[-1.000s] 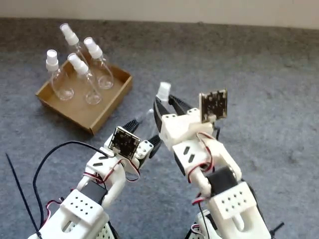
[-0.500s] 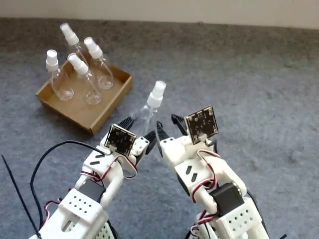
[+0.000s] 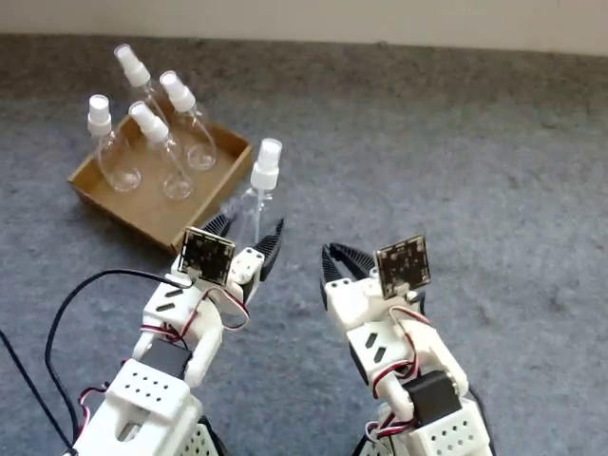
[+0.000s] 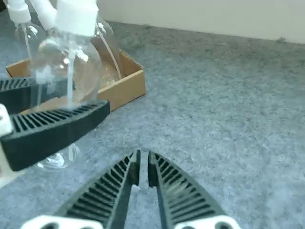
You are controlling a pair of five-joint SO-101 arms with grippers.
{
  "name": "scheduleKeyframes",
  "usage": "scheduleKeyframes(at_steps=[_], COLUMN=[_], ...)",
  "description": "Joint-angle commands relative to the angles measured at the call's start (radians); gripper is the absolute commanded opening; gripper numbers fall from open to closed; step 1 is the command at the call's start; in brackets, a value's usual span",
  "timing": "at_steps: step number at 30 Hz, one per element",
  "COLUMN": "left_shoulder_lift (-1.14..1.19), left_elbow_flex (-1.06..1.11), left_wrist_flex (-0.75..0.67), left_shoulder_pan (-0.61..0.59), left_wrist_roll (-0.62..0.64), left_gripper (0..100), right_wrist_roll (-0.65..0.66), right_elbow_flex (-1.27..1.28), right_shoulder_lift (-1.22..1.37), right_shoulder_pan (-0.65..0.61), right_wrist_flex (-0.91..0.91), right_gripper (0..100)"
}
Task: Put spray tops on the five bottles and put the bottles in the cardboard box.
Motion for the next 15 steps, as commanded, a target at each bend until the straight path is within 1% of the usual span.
scheduleKeyframes(at_steps=[1,4,7,10,13,15], left_shoulder_lift=[-0.022,-0.022,-0.021,-0.019,-0.016,-0.019], left_elbow_flex=[-0.168,-0.263,-0.357,-0.398,-0.392,-0.389], left_wrist_flex=[0.126,0.29,0.399,0.422,0.422,0.423], left_shoulder_pan=[-0.016,-0.016,-0.016,-0.018,-0.016,-0.012], left_wrist_roll=[0.094,0.094,0.092,0.091,0.078,0.003], left_gripper=[7,7,7,7,7,7], right_wrist_roll=[0.003,0.003,0.003,0.003,0.003,0.003], right_elbow_flex=[0.15,0.248,0.26,0.265,0.265,0.265], right_shoulder_lift=[-0.113,-0.125,-0.119,-0.119,-0.114,-0.113], right_shoulder_pan=[0.015,0.015,-0.013,-0.074,-0.139,-0.15], right_wrist_flex=[-0.108,-0.142,-0.179,-0.185,-0.179,-0.179], right_gripper=[1.1,1.1,1.1,1.1,1.1,1.1])
